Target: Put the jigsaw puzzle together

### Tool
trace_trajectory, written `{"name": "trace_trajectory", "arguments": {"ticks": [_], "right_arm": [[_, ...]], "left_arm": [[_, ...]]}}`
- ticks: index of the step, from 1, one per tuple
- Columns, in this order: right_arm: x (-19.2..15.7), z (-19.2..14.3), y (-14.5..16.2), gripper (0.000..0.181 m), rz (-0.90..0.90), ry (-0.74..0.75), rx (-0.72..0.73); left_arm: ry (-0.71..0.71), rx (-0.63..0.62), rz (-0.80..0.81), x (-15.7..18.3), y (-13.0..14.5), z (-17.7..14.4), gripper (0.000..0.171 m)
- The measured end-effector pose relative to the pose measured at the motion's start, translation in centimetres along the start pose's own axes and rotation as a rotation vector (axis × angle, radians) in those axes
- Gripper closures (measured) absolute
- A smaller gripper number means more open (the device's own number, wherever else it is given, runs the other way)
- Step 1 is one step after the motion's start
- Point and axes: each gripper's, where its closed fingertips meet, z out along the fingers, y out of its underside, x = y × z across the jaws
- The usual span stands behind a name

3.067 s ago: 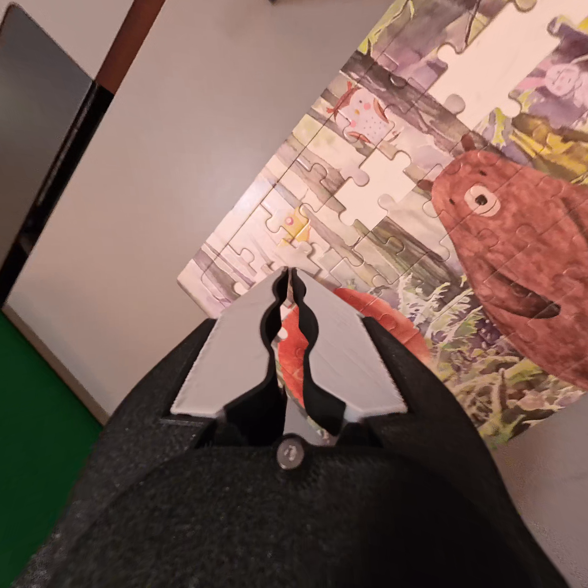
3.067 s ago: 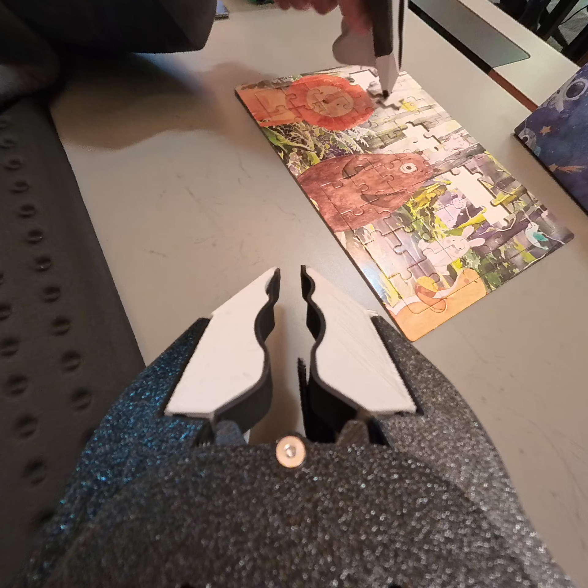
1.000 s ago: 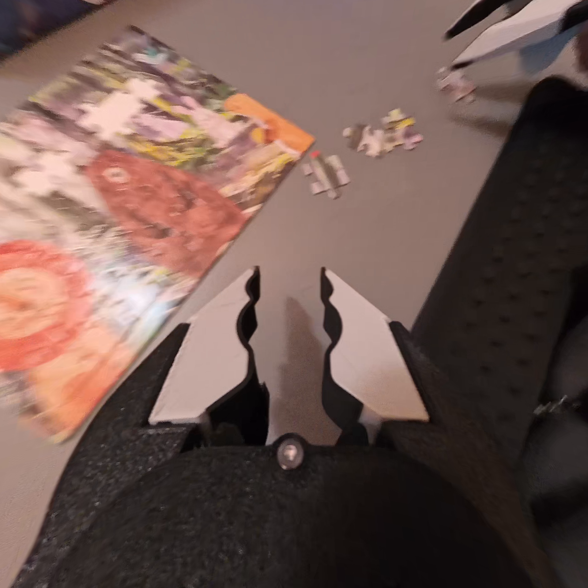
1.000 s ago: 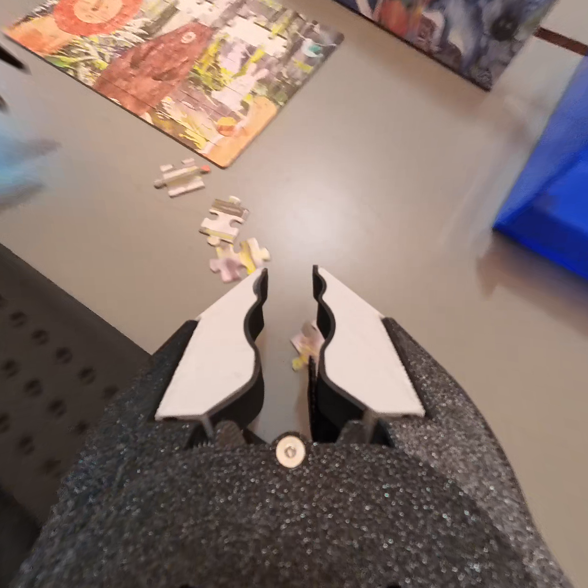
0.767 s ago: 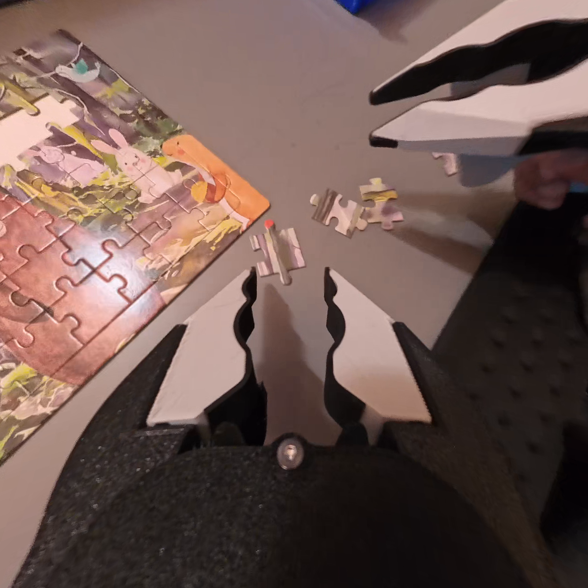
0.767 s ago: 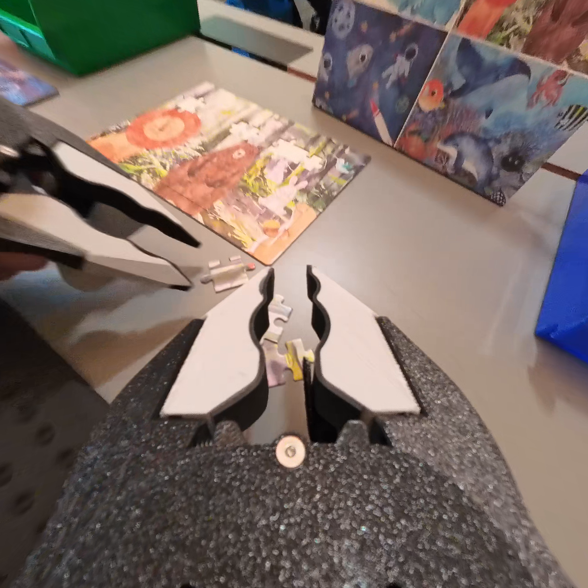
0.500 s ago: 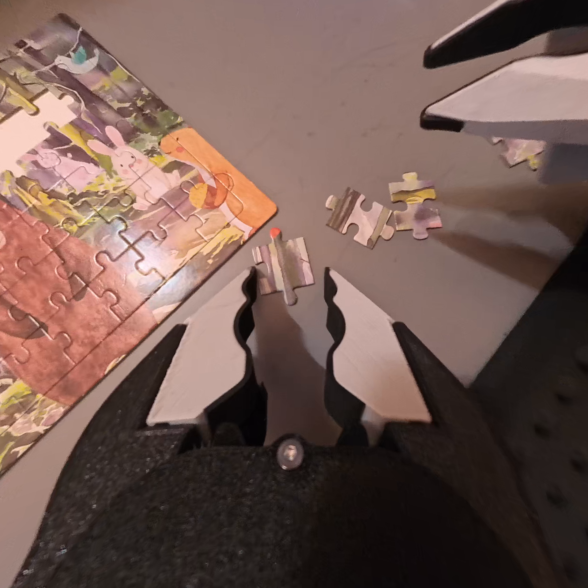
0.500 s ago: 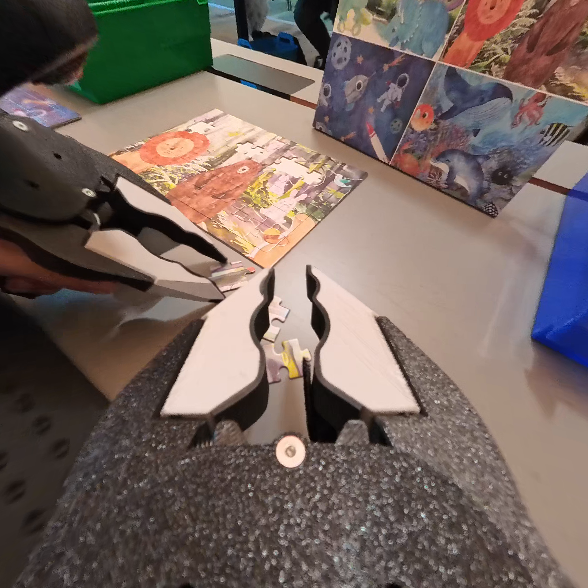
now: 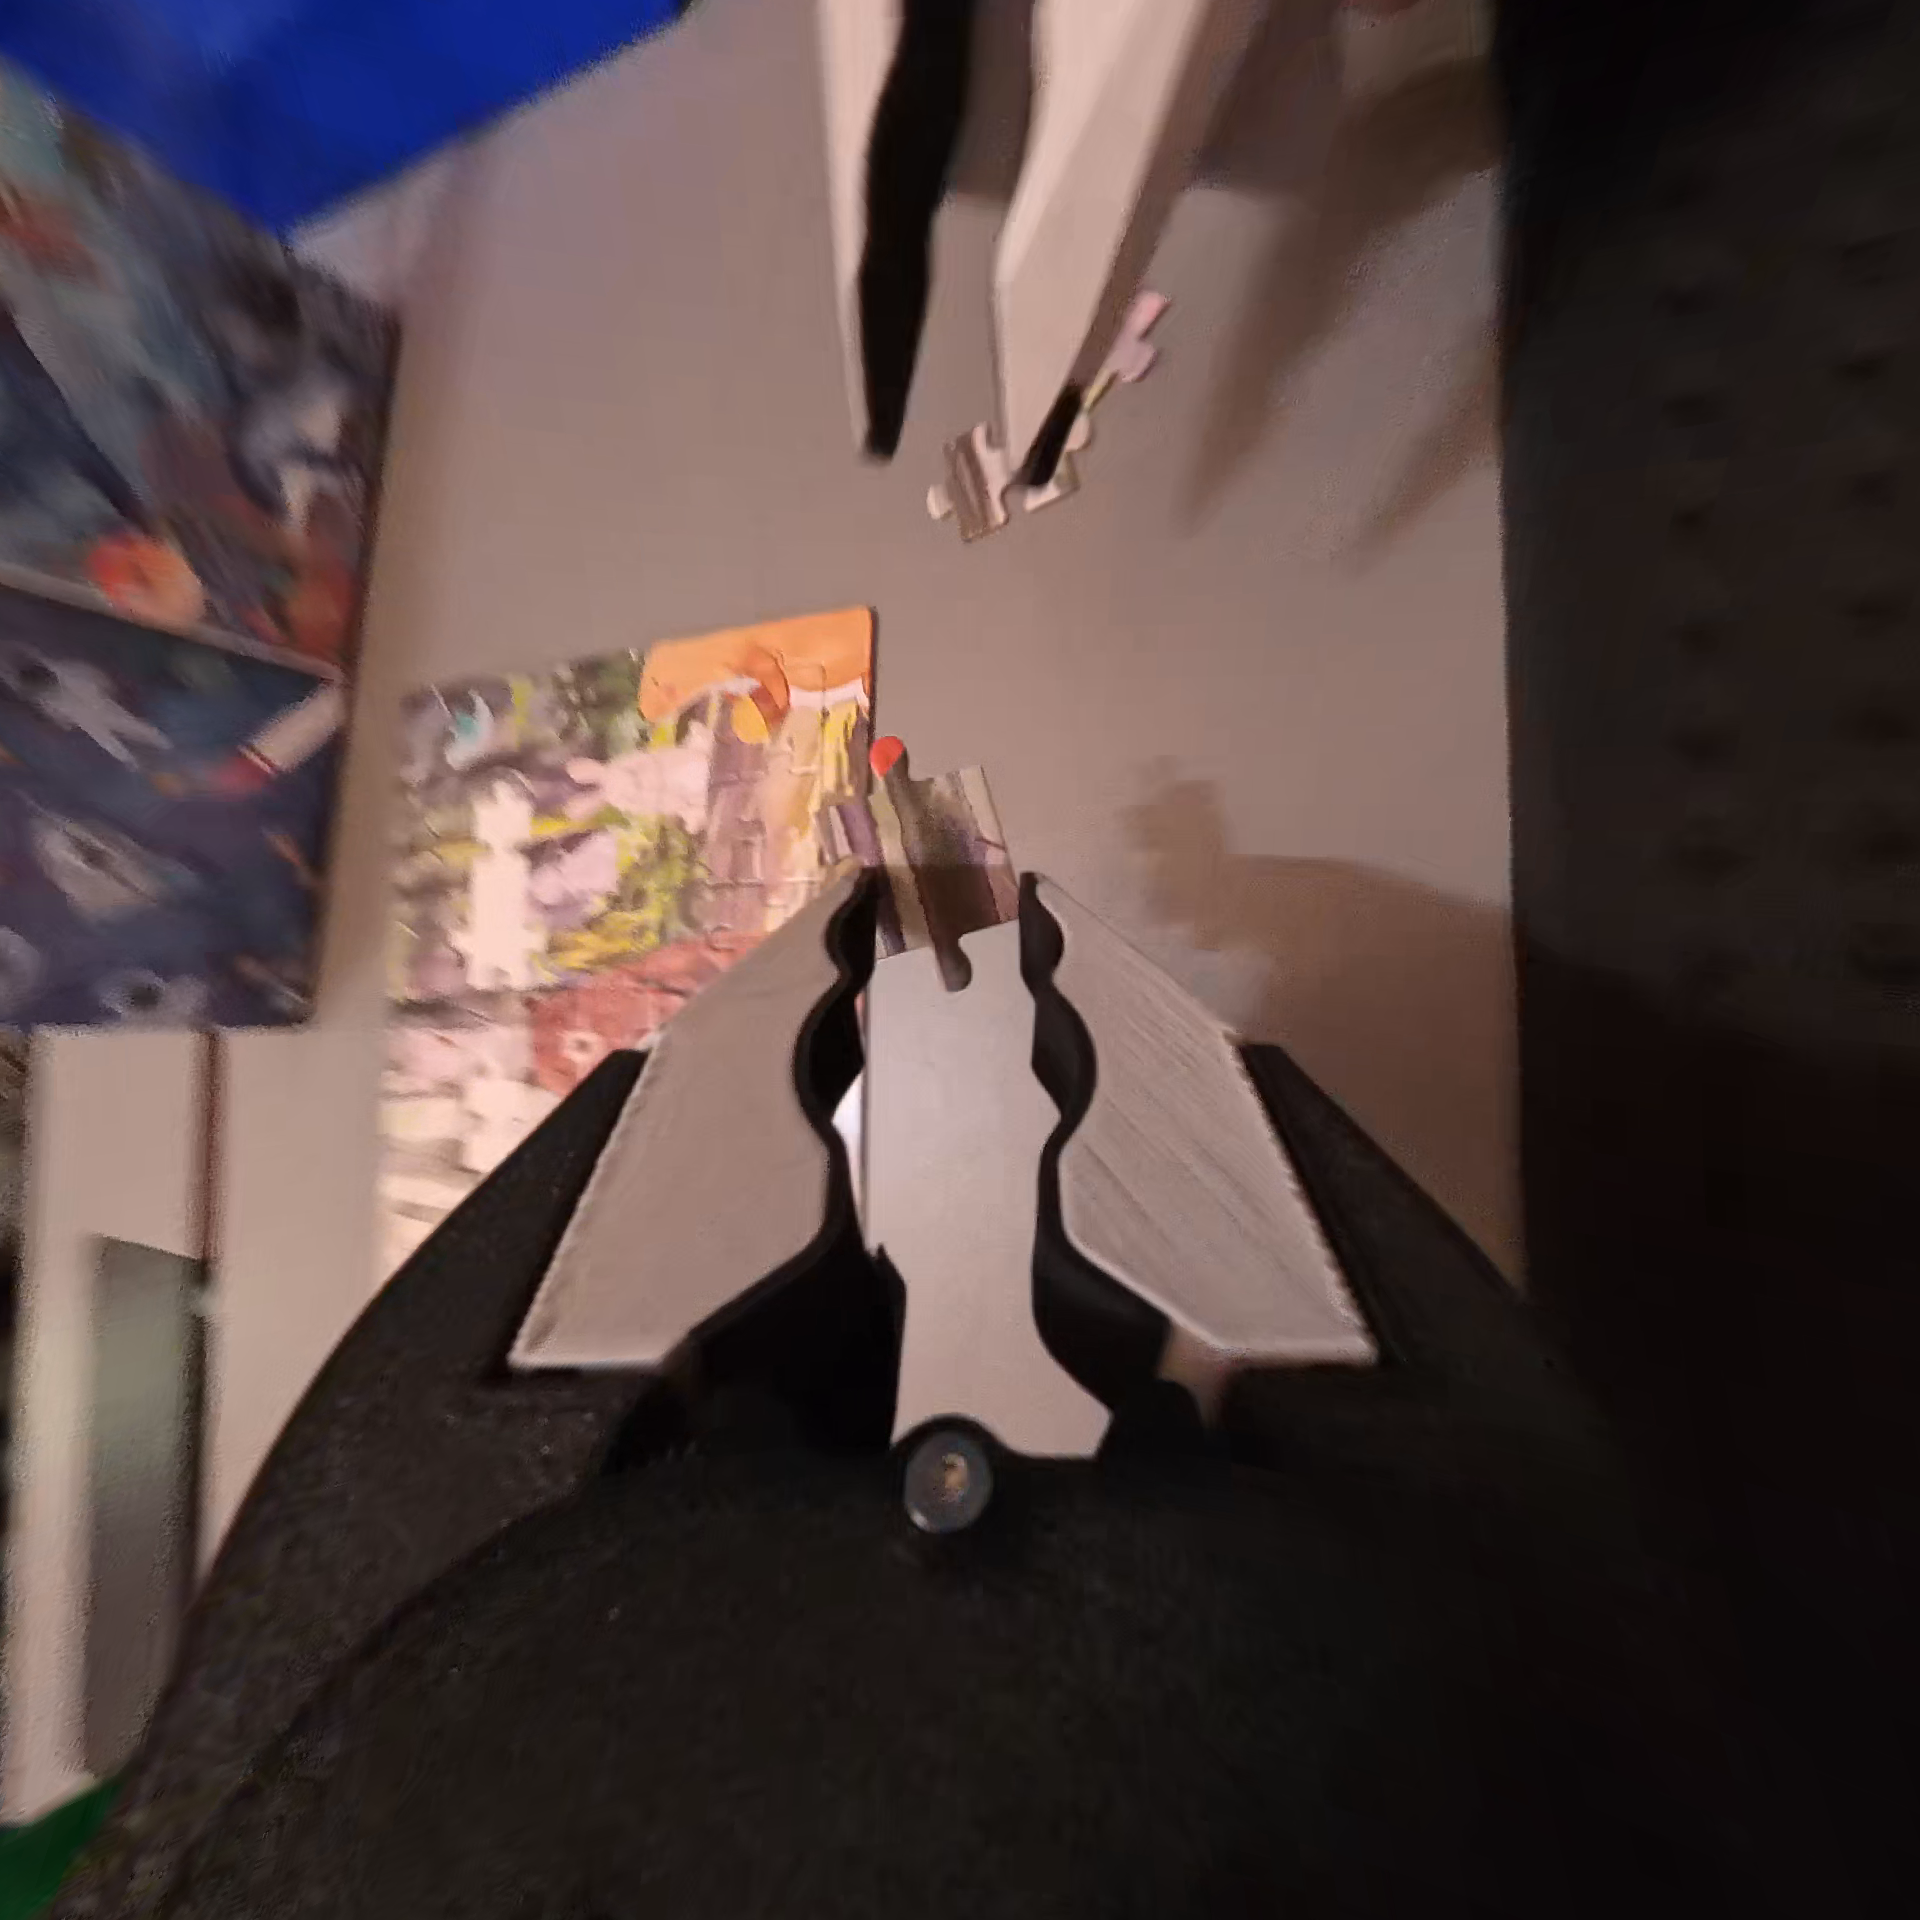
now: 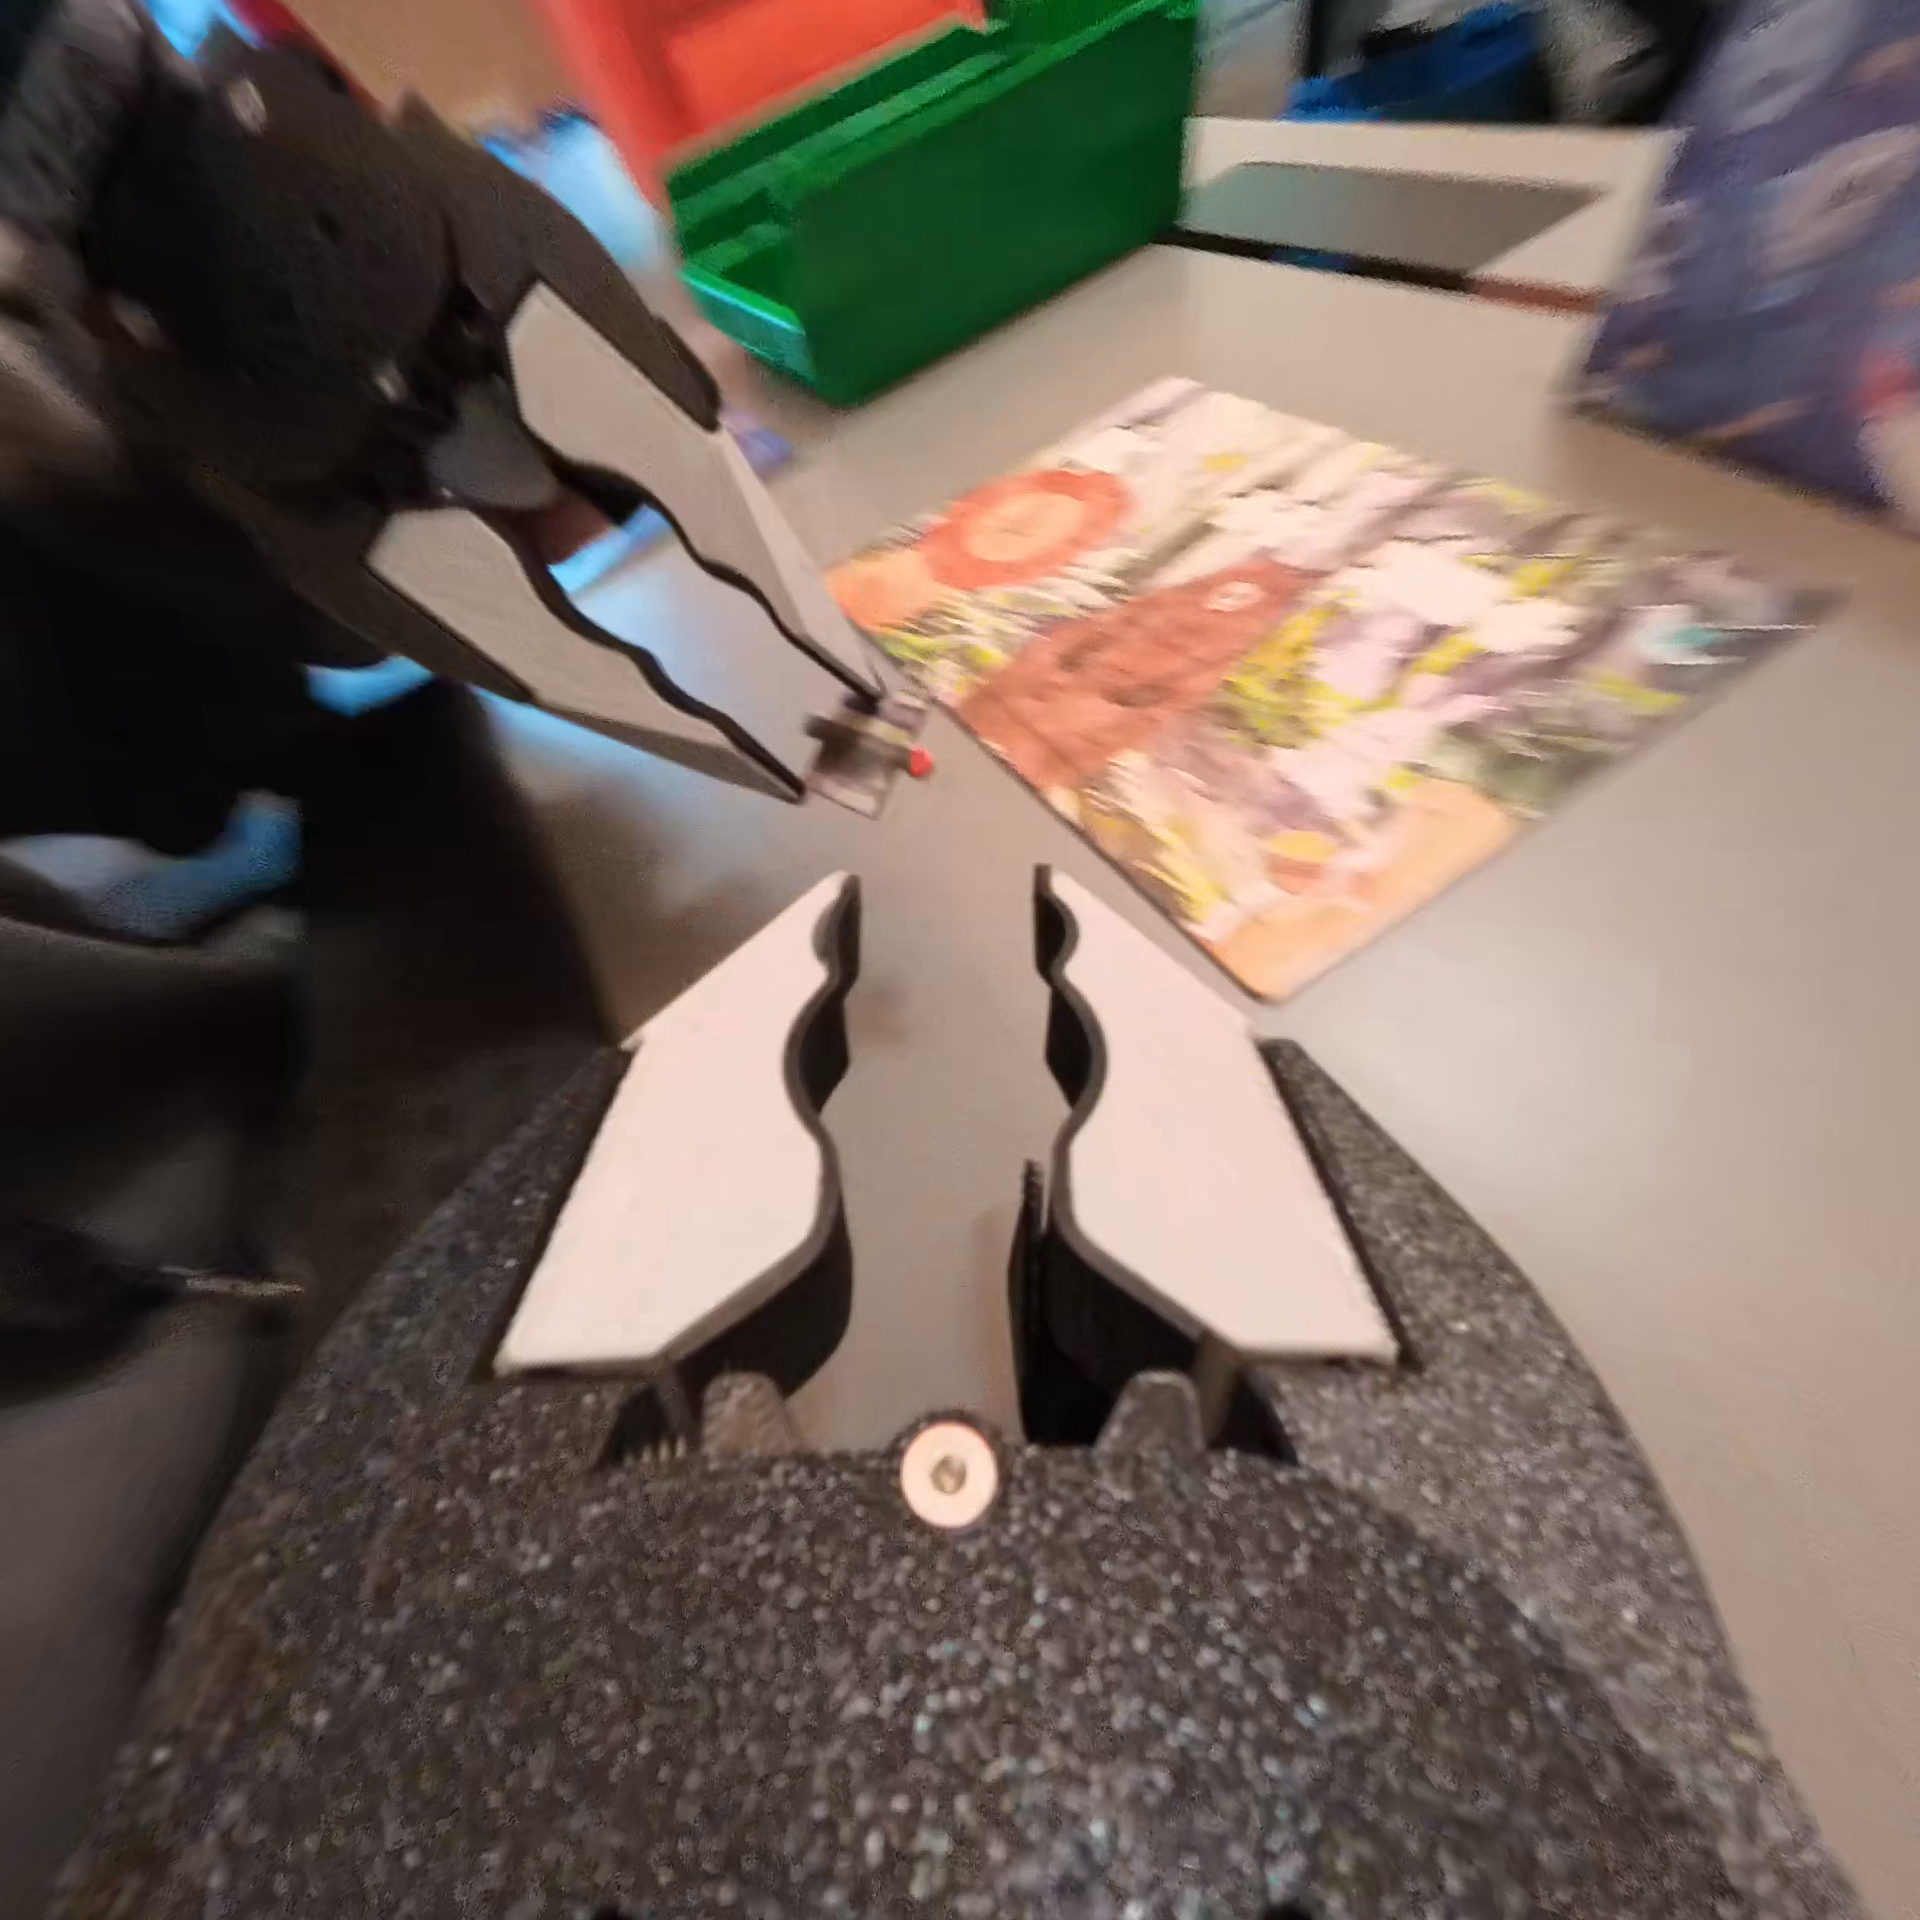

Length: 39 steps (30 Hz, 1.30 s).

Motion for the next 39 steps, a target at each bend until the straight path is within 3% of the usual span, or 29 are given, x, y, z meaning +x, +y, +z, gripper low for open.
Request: {"name": "trace_trajectory", "arguments": {"ticks": [3,7,9,11,12,14,17,20,23,27,28,30,32,36,38,39], "right_arm": [[-2.9,2.1,-3.0,0.137,0.139,-0.293,0.011],[-5.0,5.6,-1.6,0.141,0.118,-0.476,-0.276],[-7.3,6.2,-2.2,0.175,0.134,-0.629,-0.286],[-7.5,7.4,-2.9,0.179,0.186,-0.627,-0.246],[-7.1,8.1,-3.4,0.180,0.235,-0.606,-0.207],[-6.2,9.0,-5.1,0.180,0.378,-0.572,-0.082],[-4.5,9.4,-8.5,0.180,0.583,-0.541,0.231],[-5.1,9.8,-9.6,0.180,0.622,-0.569,0.352],[-6.8,10.9,-9.7,0.180,0.543,-0.569,0.356],[-8.1,11.7,-9.4,0.179,0.489,-0.585,0.313],[-8.2,11.7,-9.3,0.179,0.484,-0.590,0.316],[-7.3,12.3,-8.5,0.173,0.458,-0.516,0.277],[-5.0,11.9,-8.1,0.154,0.408,-0.376,0.280],[0.4,9.0,-7.2,0.144,0.141,0.023,0.248],[1.0,7.7,-7.4,0.145,0.037,0.104,0.255],[0.8,7.4,-7.5,0.147,0.014,0.112,0.261]], "left_arm": [[-0.013,0.007,0.248,-0.1,-0.4,-2.6,0.144],[-0.030,-0.010,0.481,0.3,-0.3,-4.7,0.144],[-0.041,-0.013,0.541,0.5,0.0,-5.5,0.144],[-0.097,-0.005,0.560,0.0,0.6,-6.1,0.142],[-0.140,0.008,0.510,-0.8,0.9,-6.5,0.141],[-0.249,0.057,0.264,-3.4,1.5,-7.5,0.140],[-0.346,0.221,-0.321,-7.0,3.1,-9.5,0.140],[-0.131,0.503,-0.835,-6.6,3.2,-10.0,0.143],[0.078,0.711,-1.036,-6.1,2.5,-10.7,0.145],[0.197,0.829,-1.076,-5.6,2.0,-11.6,0.158],[0.190,0.823,-1.069,-5.7,2.2,-11.5,0.169],[0.216,0.763,-1.058,-5.7,2.8,-11.0,0.170],[0.173,0.639,-1.061,-6.9,4.6,-10.1,0.171],[0.024,0.162,-0.996,-11.2,12.5,-7.5,0.170],[-0.064,-0.025,-1.005,-14.8,16.9,-6.2,0.171],[-0.027,-0.105,-1.016,-15.5,18.3,-5.4,0.170]]}}
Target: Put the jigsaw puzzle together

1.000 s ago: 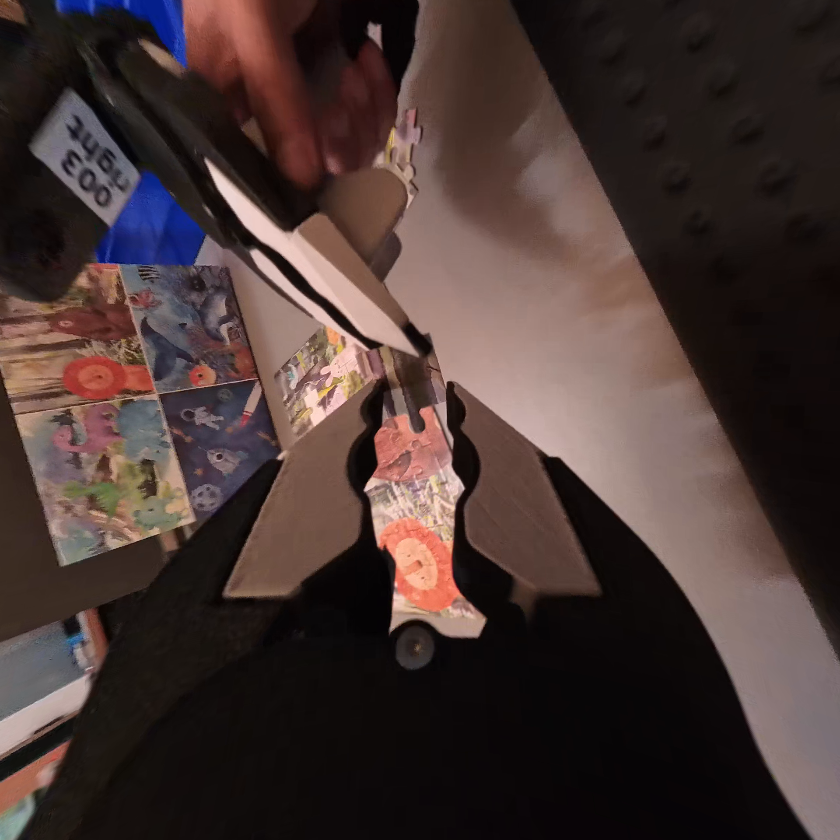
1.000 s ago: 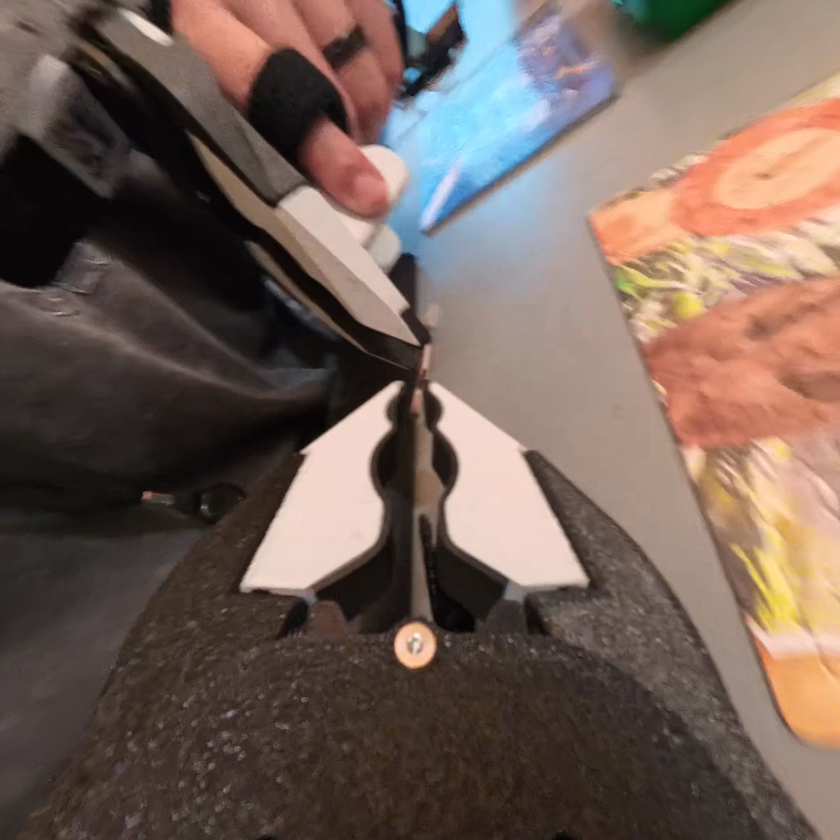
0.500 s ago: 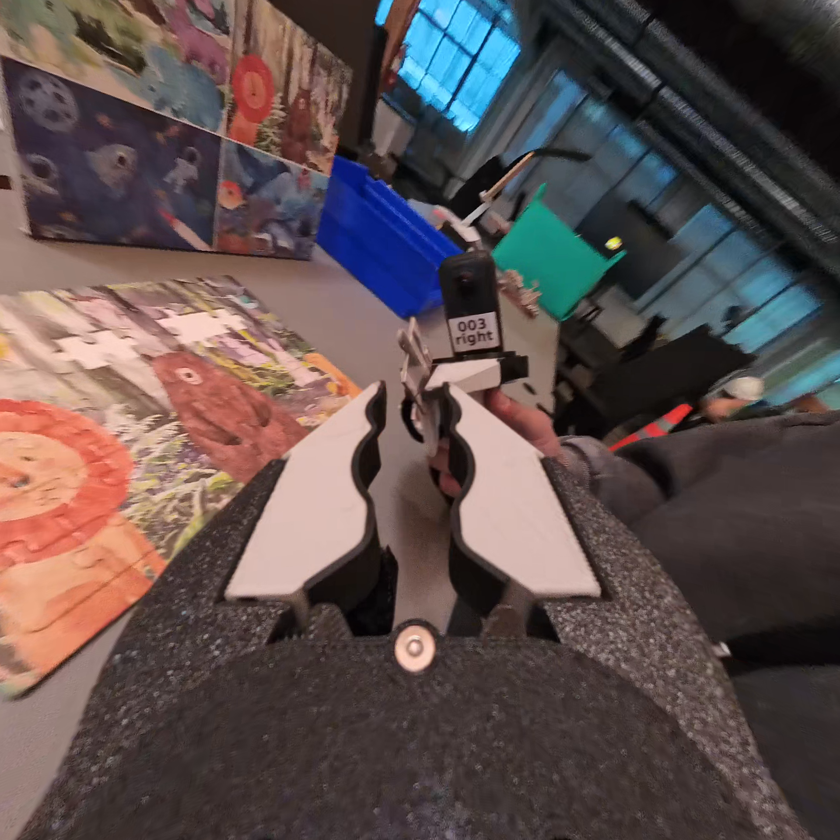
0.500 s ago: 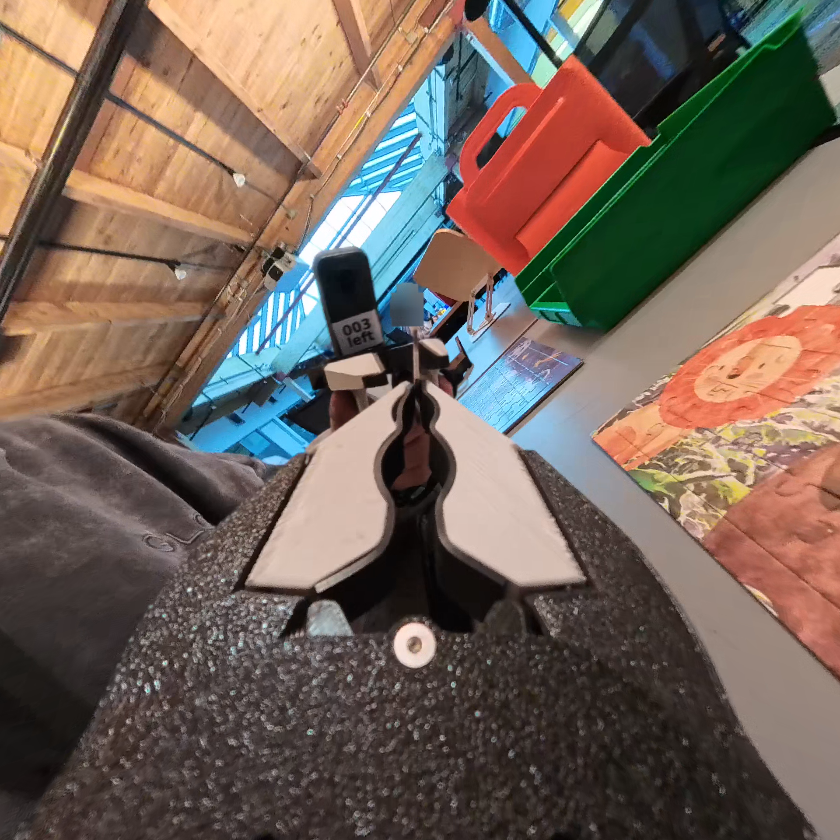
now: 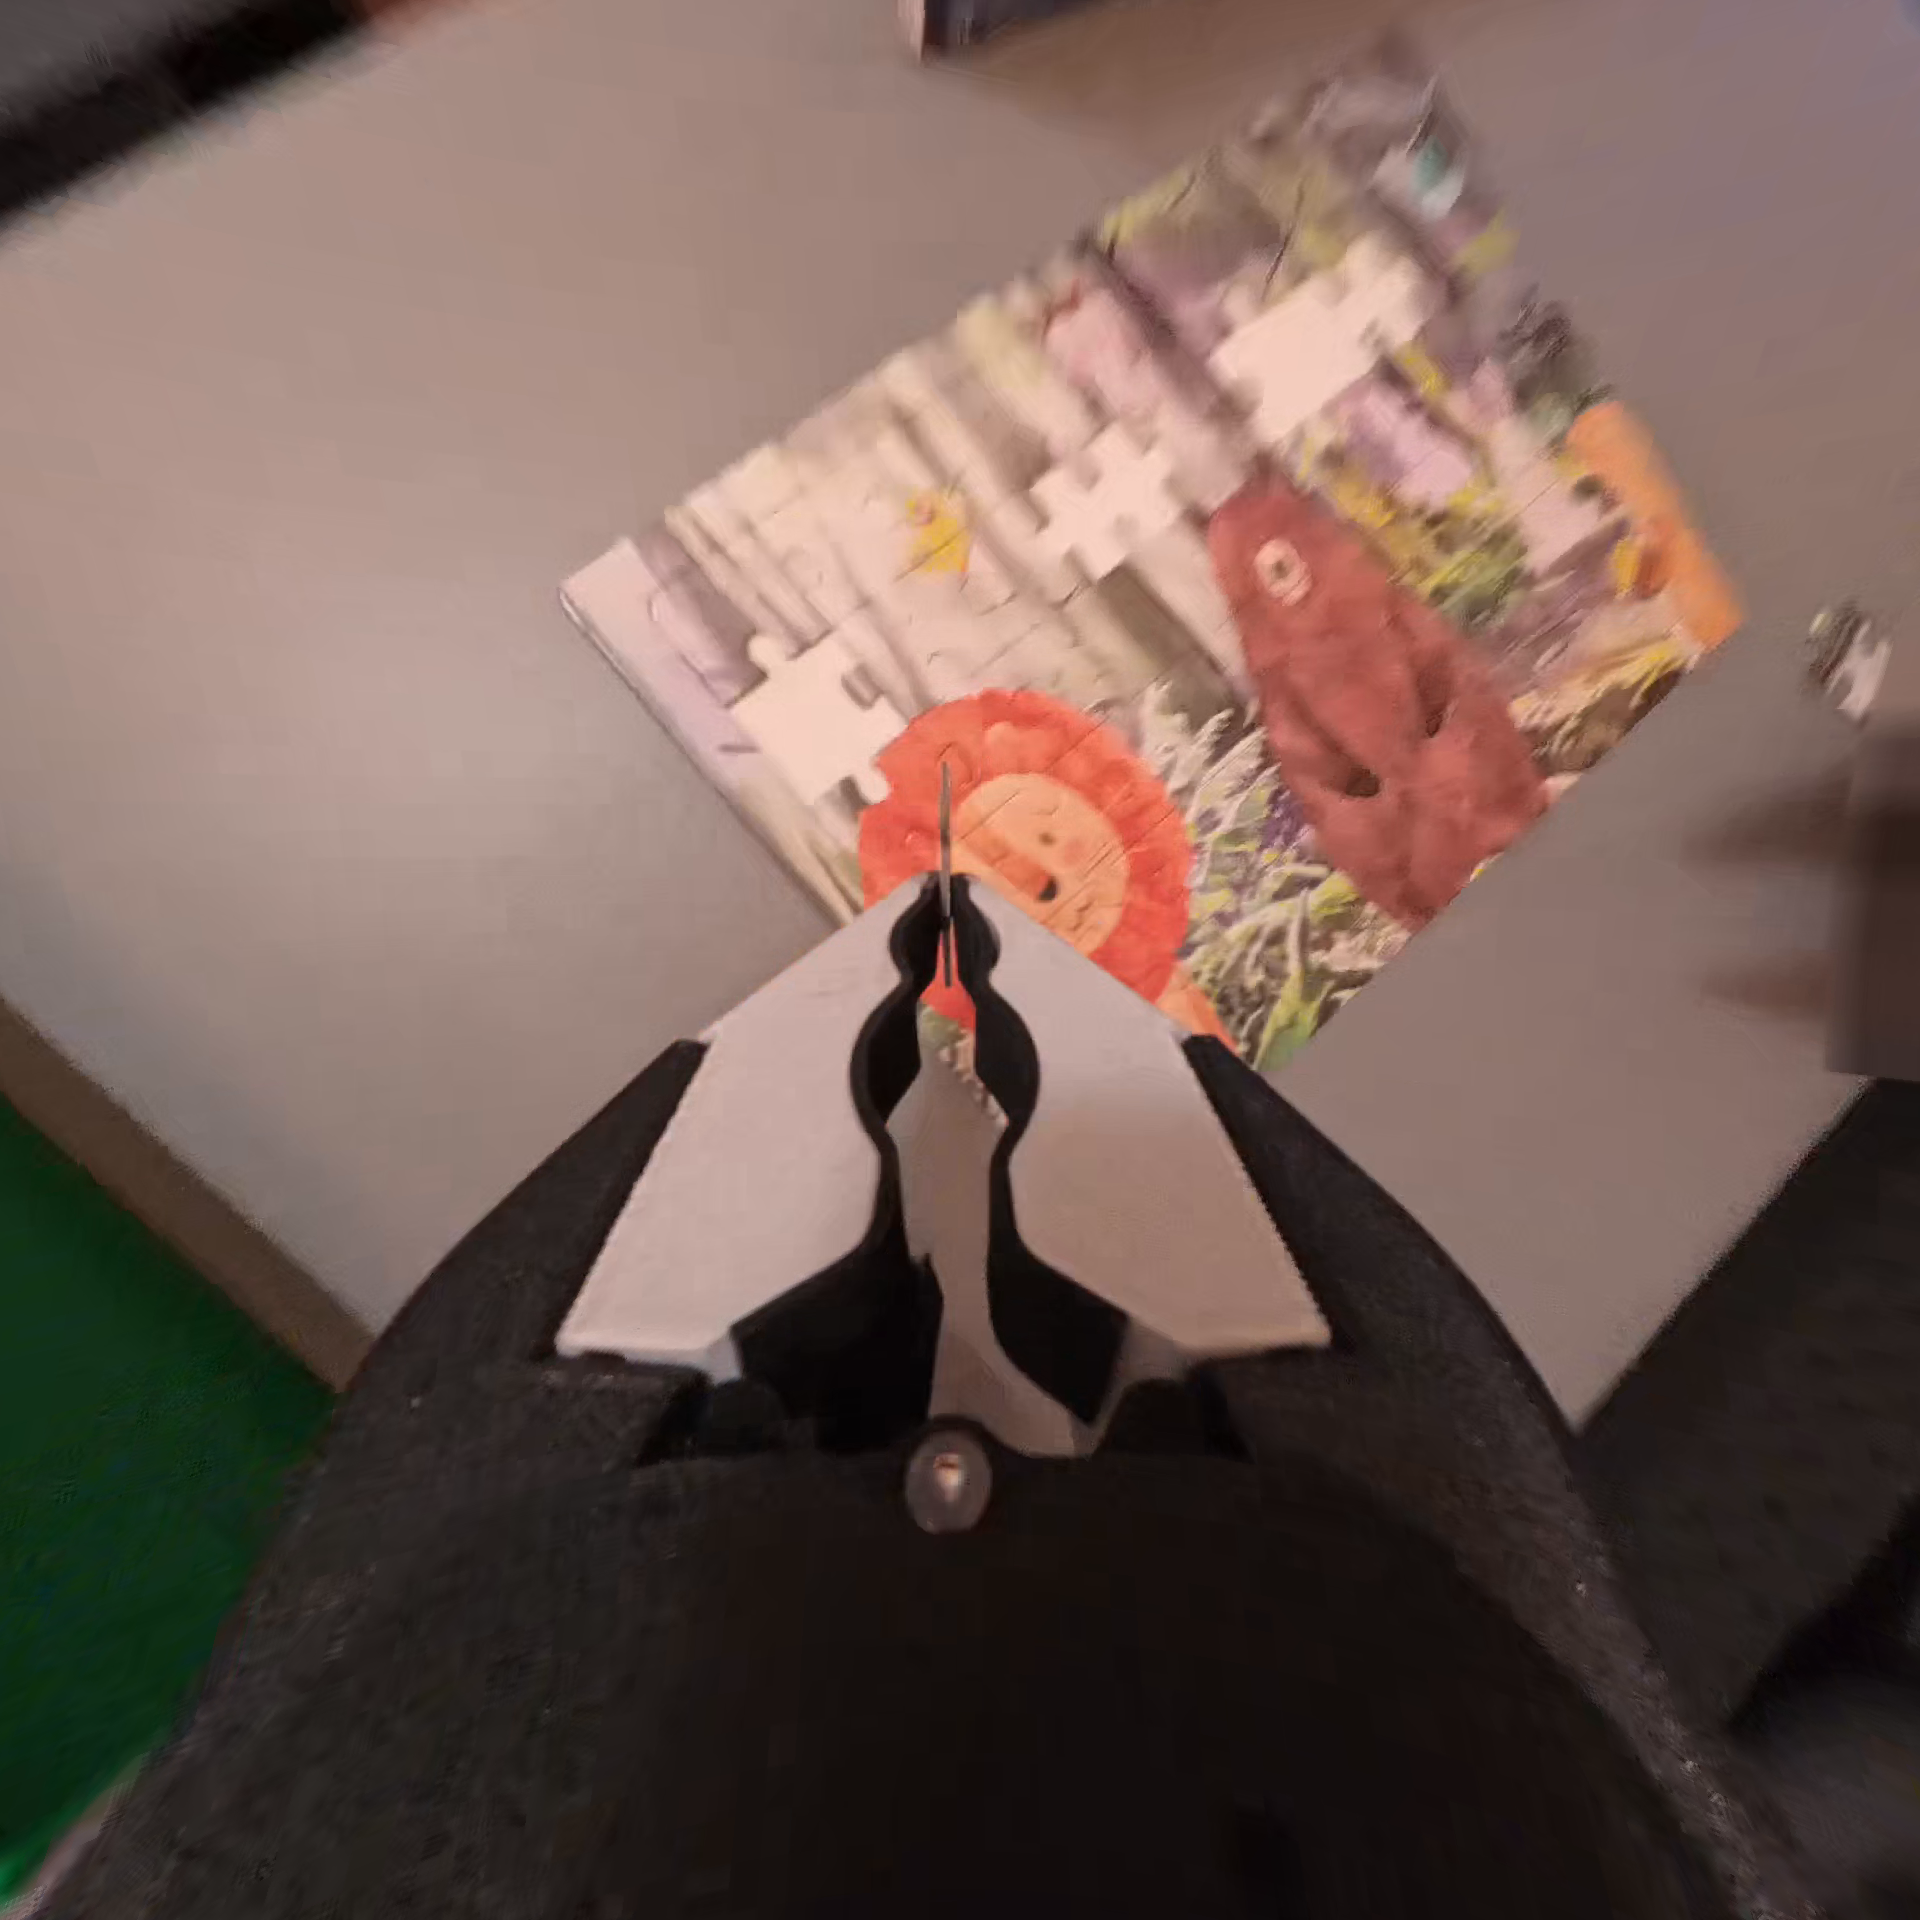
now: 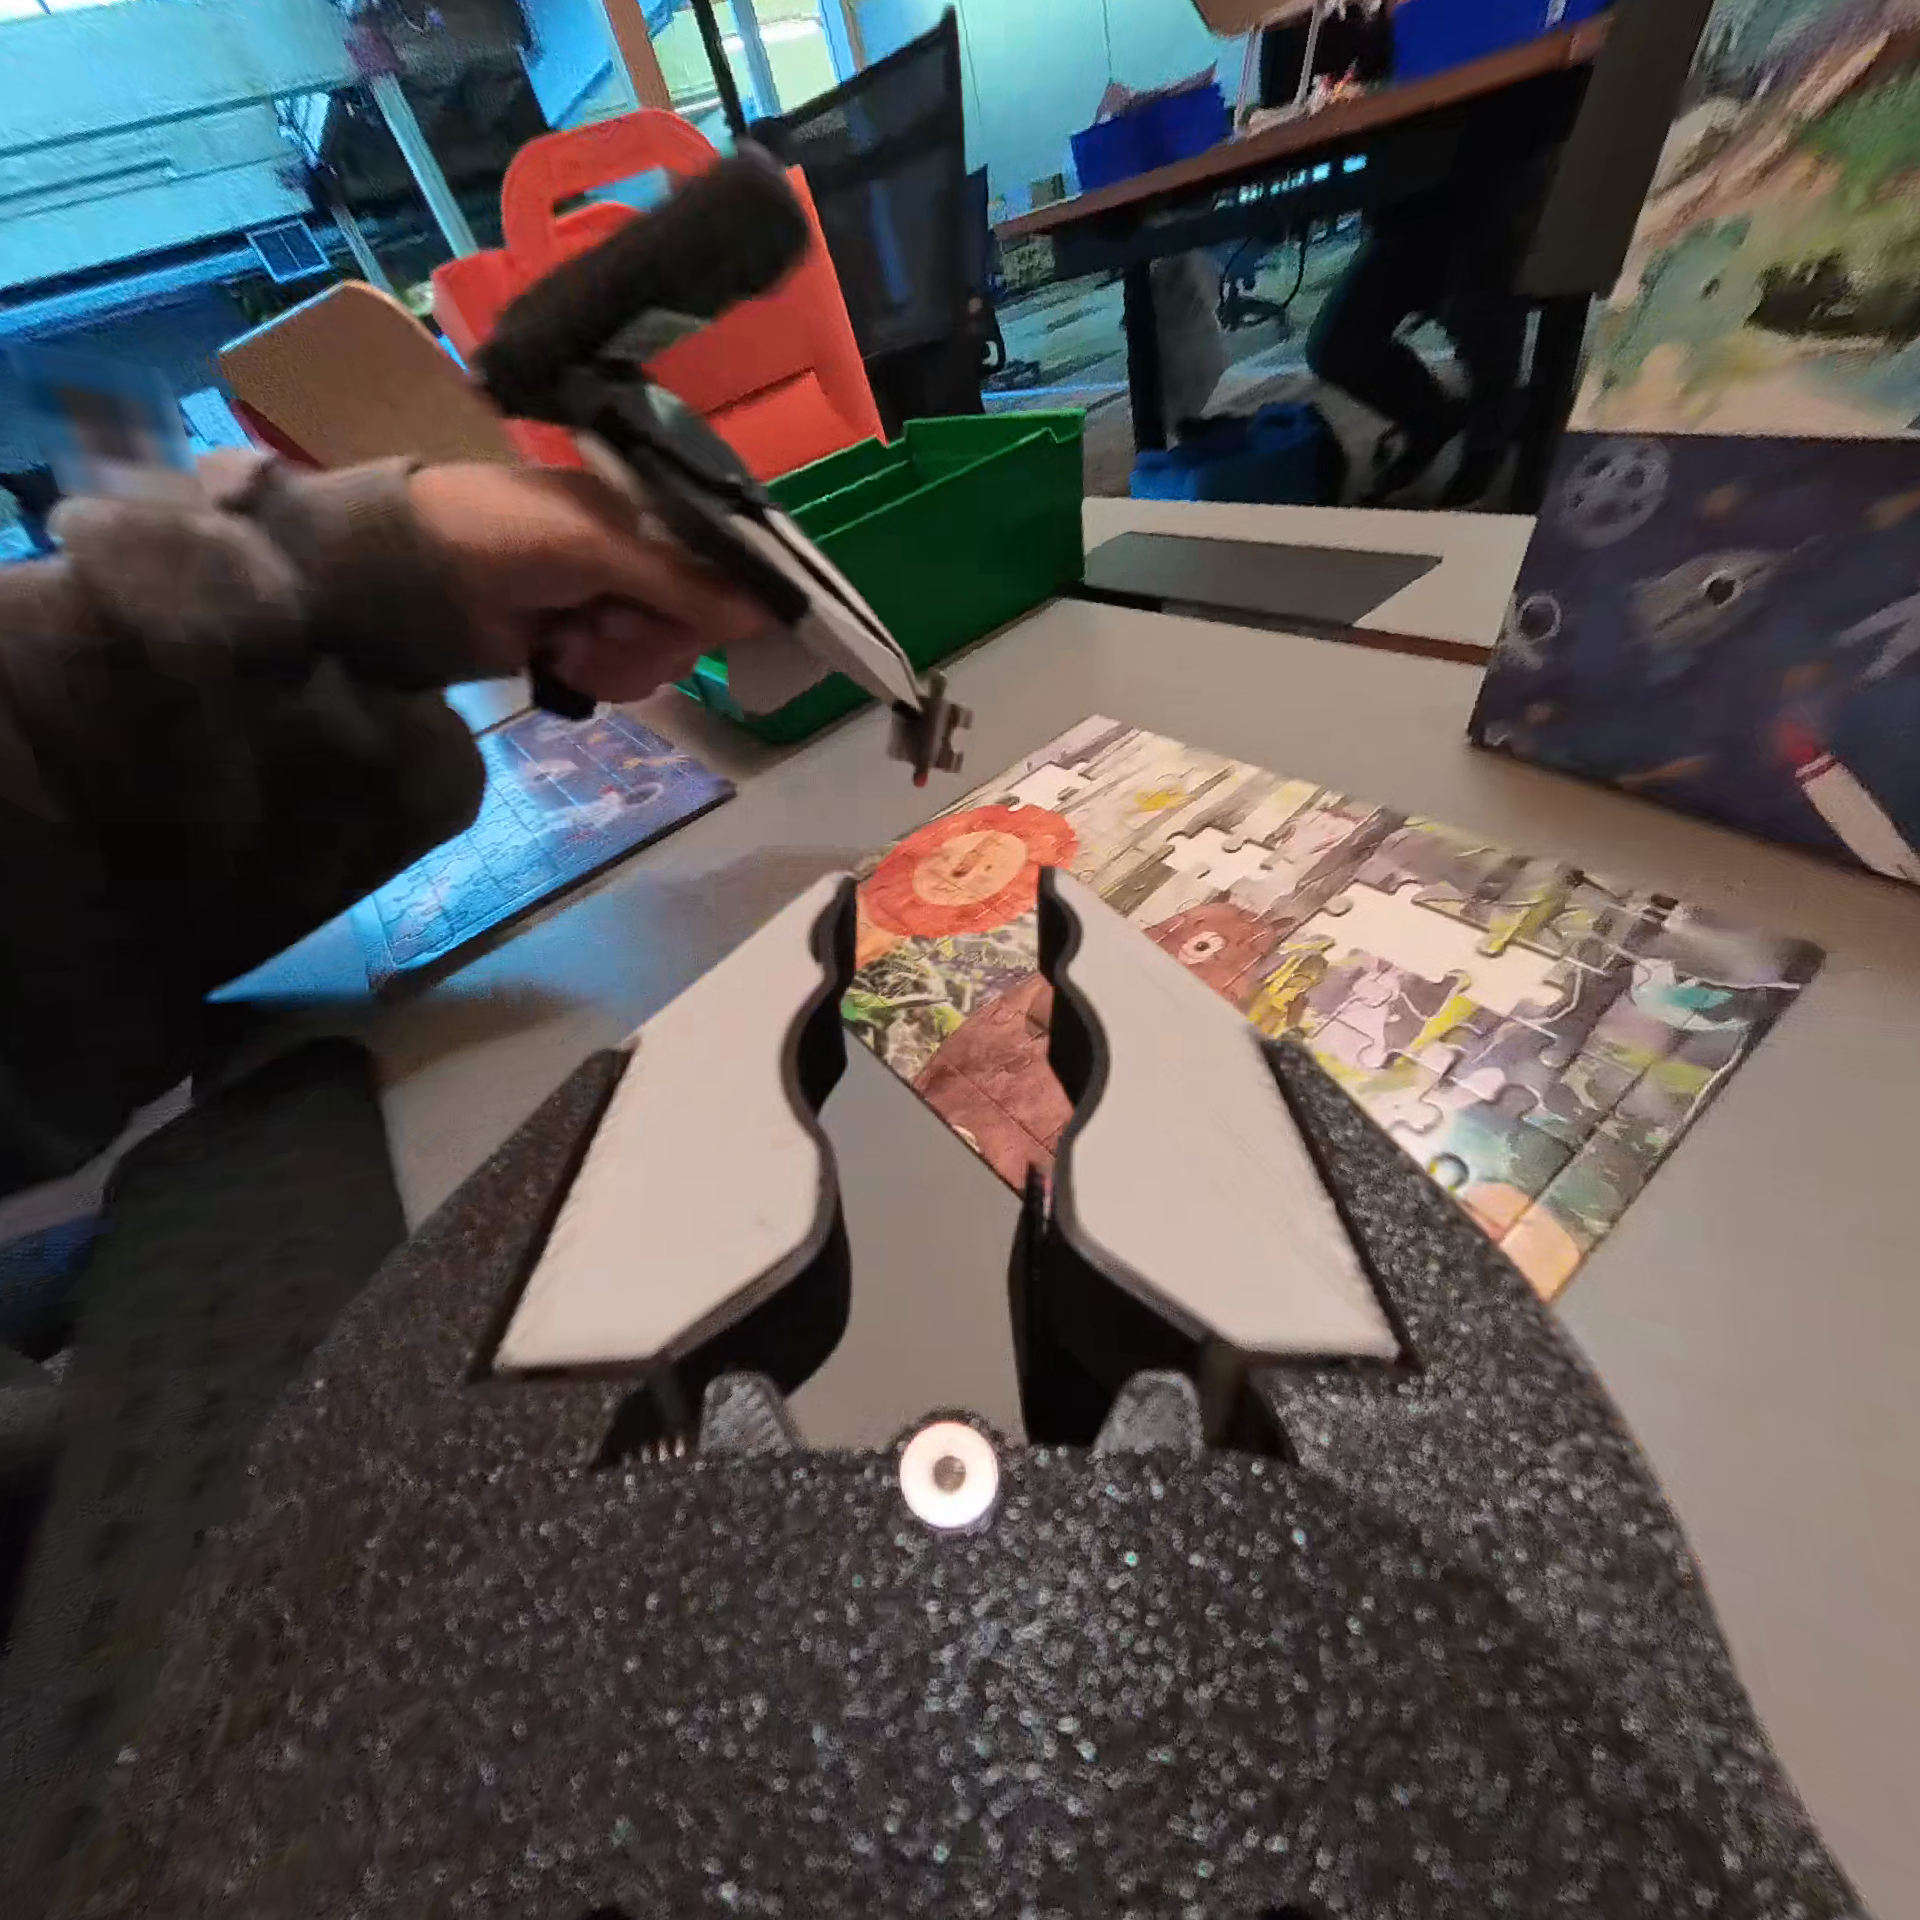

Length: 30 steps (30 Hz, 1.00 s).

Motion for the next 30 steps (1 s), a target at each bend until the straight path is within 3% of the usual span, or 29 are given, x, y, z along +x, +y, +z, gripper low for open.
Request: {"name": "trace_trajectory", "arguments": {"ticks": [2,8,11,15,20,25,30], "right_arm": [[-0.7,-0.3,0.0,0.148,-0.003,-0.026,0.019],[-1.5,-0.1,0.4,0.150,-0.001,-0.079,0.003],[-1.7,0.1,0.7,0.150,-0.001,-0.095,-0.011],[-1.9,0.4,1.1,0.151,0.028,-0.115,-0.030],[-1.8,0.5,1.2,0.151,0.050,-0.126,-0.028],[-1.9,0.6,1.5,0.151,0.043,-0.124,-0.043],[-1.9,0.7,1.7,0.151,0.039,-0.125,-0.055]], "left_arm": [[0.037,-0.150,-0.047,-1.7,0.1,1.7,0.170],[0.230,-0.301,-0.154,-2.4,-1.9,4.6,0.170],[0.241,-0.331,-0.160,-2.7,-2.5,5.4,0.170],[0.198,-0.430,-0.079,-3.4,-1.5,5.3,0.166],[0.173,-0.450,-0.068,-4.2,-1.1,5.7,0.162],[0.063,-0.463,0.117,-5.1,-1.1,6.1,0.155],[0.018,-0.469,0.175,-4.8,-0.9,6.5,0.154]]}}
